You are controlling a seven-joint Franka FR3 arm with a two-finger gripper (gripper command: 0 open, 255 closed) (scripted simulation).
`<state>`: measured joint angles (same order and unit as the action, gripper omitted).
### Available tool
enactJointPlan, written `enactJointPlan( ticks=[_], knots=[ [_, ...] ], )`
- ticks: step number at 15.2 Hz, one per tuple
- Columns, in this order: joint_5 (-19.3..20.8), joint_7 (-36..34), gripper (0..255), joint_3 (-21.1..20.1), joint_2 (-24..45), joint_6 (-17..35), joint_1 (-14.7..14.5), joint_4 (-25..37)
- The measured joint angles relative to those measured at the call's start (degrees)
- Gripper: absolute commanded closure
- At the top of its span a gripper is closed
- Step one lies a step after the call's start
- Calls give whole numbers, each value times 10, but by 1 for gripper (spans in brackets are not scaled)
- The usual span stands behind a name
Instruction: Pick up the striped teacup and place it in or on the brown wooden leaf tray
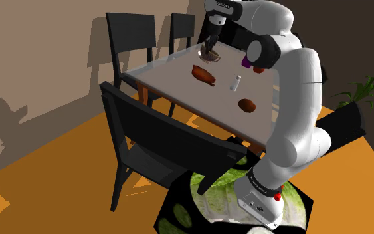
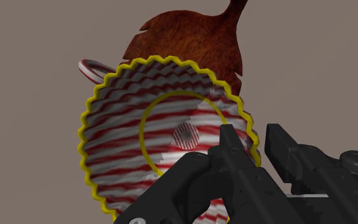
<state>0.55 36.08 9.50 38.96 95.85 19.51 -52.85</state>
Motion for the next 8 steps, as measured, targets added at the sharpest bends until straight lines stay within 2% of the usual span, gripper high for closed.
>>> enactJointPlan(
  ticks=[2,8],
  knots=[
    [-2,6,255,0,11,6,6,5],
    [0,3,255,0,-1,60,3,-61]
  ],
)
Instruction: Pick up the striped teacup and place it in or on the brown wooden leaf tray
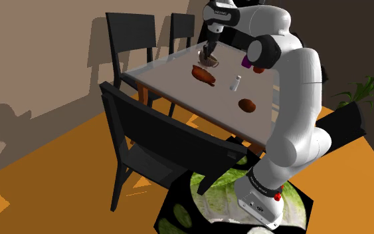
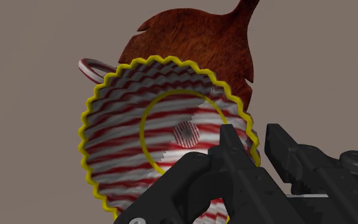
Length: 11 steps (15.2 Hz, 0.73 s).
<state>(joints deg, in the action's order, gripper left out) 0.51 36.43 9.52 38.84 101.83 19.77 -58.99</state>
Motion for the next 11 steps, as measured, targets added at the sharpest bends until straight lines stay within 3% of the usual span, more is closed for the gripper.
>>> enactJointPlan(
  ticks=[11],
  knots=[
    [1,-6,255,-1,0,84,-4,-84]
  ],
)
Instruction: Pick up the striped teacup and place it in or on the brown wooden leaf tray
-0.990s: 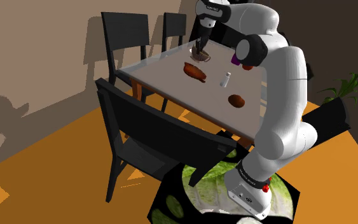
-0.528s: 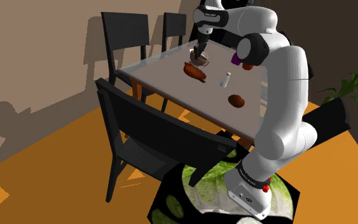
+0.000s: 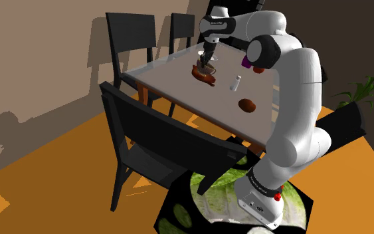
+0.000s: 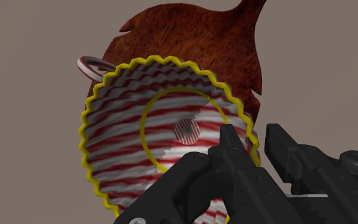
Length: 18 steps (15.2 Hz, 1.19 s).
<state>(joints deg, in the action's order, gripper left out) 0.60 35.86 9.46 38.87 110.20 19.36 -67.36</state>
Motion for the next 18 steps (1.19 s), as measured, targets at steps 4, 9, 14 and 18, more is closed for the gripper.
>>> enactJointPlan(
  ticks=[4,9,14,18],
  knots=[
    [-1,0,255,-1,1,13,-1,-9],
    [-1,-1,0,-1,1,14,-2,-9],
    [0,-1,0,0,2,13,-1,-10],
    [0,0,0,0,-4,-21,-1,18]
  ],
)
